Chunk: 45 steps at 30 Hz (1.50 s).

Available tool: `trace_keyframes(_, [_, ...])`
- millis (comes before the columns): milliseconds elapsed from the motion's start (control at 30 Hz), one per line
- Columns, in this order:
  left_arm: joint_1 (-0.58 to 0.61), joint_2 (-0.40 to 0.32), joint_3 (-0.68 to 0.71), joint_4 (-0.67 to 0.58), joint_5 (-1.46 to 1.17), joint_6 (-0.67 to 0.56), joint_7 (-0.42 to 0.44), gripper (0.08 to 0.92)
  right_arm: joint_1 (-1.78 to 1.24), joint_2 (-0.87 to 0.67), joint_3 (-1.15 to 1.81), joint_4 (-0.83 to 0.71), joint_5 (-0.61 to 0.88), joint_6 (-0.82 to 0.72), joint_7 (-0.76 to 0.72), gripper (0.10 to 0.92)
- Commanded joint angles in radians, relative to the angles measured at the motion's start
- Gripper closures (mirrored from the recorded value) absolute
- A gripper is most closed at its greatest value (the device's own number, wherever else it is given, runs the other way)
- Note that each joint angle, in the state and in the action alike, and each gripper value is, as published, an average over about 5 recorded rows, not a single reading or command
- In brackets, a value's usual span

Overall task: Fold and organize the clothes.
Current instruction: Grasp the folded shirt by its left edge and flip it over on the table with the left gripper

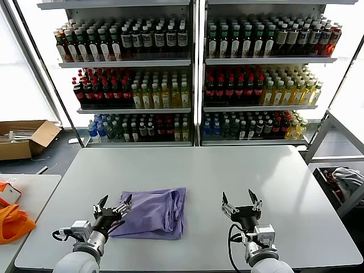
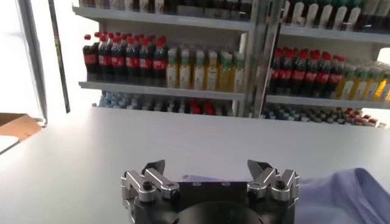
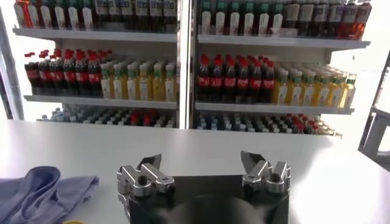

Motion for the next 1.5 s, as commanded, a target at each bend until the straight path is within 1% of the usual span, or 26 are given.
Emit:
trace_keyframes(33, [0.016,0.008,-0.048,0.054,0.013,-0.002,0.009,0.177,0.005,-0.001,-0.003,0.002,0.007,-0.001,0.005,0.203])
trace_keyframes(267, [0.021,0.010,-0.031,0.046,-0.016,0.022,0.032,0.177,-0.007,0.006,-0.004,0.003,0.001,0.002,0.005,0.203])
trace_keyframes(567, [0.012,0.010,-0.023,0.090,-0.040,0.029,0.057,0.177,-0.013,0.006,0.001,0.008,0.000,0.003,0.005,0.203])
trace_keyframes(767, [0.016,0.006,-0.014,0.093,-0.041,0.032,0.072,0.177,-0.013,0.008,-0.002,0.006,-0.001,0.003,0.005,0.203])
trace_keyframes(867, [0.017,0.007,-0.011,0.091,-0.041,0.037,0.078,0.196,-0.012,0.009,-0.004,0.004,-0.001,0.003,0.005,0.203])
trace_keyframes(1000, [0.021,0.005,-0.009,0.091,-0.043,0.039,0.087,0.287,-0.011,0.010,-0.004,0.002,-0.001,0.004,0.004,0.203])
trace_keyframes(1500, [0.027,0.002,-0.004,0.099,-0.019,0.048,0.105,0.720,-0.004,0.005,0.001,0.007,0.000,0.005,0.003,0.203])
